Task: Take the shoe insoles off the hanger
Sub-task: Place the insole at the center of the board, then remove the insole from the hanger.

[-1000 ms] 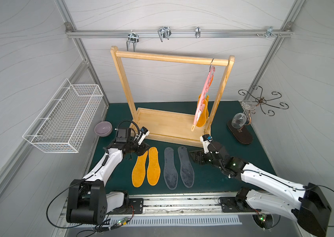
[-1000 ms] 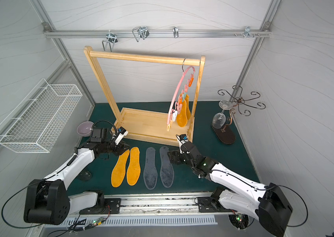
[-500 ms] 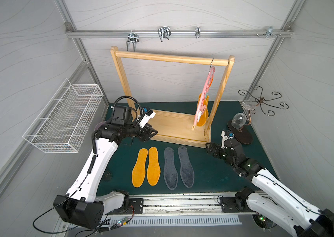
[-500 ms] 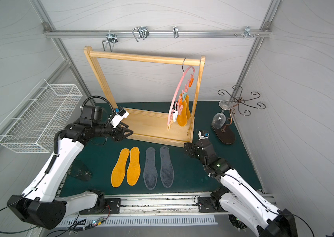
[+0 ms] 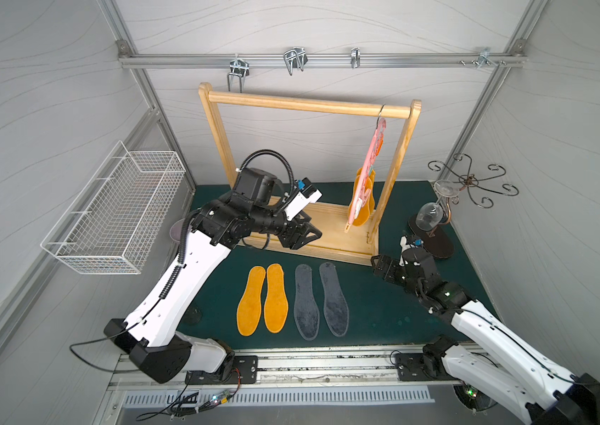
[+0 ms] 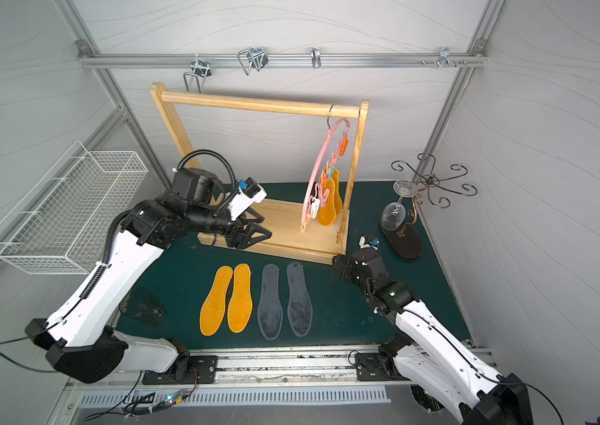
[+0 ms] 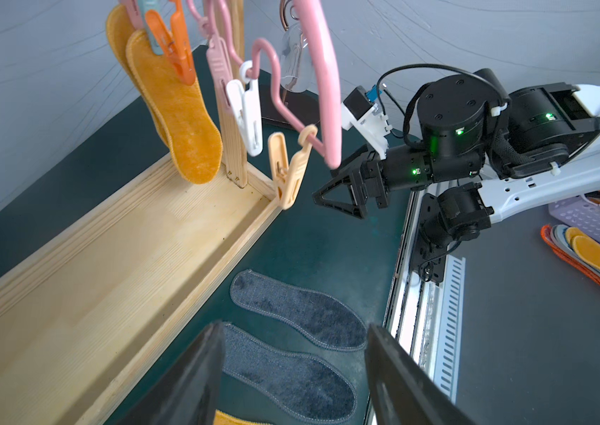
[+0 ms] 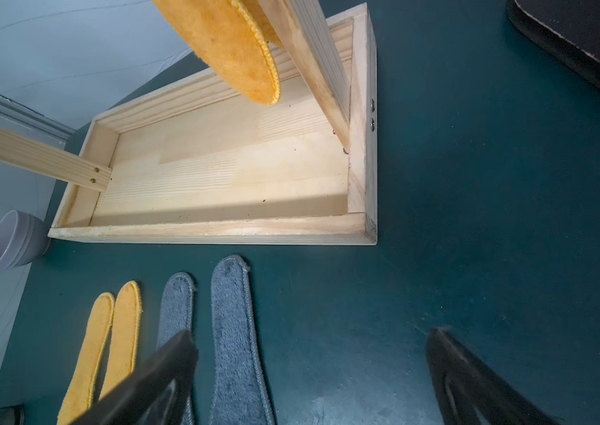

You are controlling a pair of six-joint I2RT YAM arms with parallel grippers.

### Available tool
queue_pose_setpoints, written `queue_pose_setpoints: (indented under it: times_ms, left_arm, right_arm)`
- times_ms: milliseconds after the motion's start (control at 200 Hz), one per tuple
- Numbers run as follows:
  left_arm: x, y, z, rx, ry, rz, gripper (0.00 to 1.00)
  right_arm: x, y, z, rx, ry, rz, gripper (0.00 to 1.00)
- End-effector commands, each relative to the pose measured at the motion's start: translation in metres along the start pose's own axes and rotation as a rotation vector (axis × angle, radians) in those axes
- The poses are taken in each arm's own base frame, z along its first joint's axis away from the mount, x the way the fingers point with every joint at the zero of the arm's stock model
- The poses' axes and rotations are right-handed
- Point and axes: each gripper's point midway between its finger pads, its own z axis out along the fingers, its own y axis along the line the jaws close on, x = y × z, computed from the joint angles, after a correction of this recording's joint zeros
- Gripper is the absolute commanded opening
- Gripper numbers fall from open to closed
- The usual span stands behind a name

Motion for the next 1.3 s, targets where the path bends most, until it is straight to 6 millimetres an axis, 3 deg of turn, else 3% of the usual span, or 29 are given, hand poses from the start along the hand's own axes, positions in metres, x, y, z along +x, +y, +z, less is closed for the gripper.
queue_pose_setpoints:
  times_ms: [0,165,370,645,775,915,1045,1135,1295]
  left_arm:
    - [-0.032,0.0,0.0,-0.065,-0.045,0.015,0.66]
    - [-0.064,0.003,0.012,-0.096,-0.091,-0.041,0.68]
    - [-0.088,0.002,0.023,-0.091,-0.11,-0.102,0.7]
    - [-0.101,-0.005,0.044,-0.08,-0.109,-0.145,0.7]
    - [-0.104,0.006,0.062,-0.101,-0.102,-0.22,0.66]
    - [-0.099,0.019,0.075,-0.15,-0.082,-0.242,0.55]
    - [-0.093,0.038,0.076,-0.255,-0.069,-0.238,0.33]
    - [-0.091,0.054,0.066,-0.356,-0.075,-0.238,0.1]
    - [-0.09,0.075,0.041,-0.476,-0.105,-0.246,0.06]
  right_arm:
    - [0.001,0.001,-0.003,-0.006,0.014,0.044,0.99]
    - [0.007,-0.005,-0.002,0.005,0.018,0.067,0.99]
    - [0.009,-0.006,-0.001,0.005,0.022,0.087,0.99]
    - [0.013,-0.008,0.003,0.009,0.034,0.103,0.99]
    - [0.015,-0.01,0.002,0.016,0.038,0.108,0.99]
    - [0.015,-0.013,-0.002,0.02,0.027,0.104,0.99]
    - [0.015,-0.018,-0.006,0.022,0.002,0.11,0.99]
    - [0.013,-0.018,-0.01,0.016,-0.012,0.107,0.99]
    - [0.01,-0.019,-0.014,0.014,-0.031,0.1,0.99]
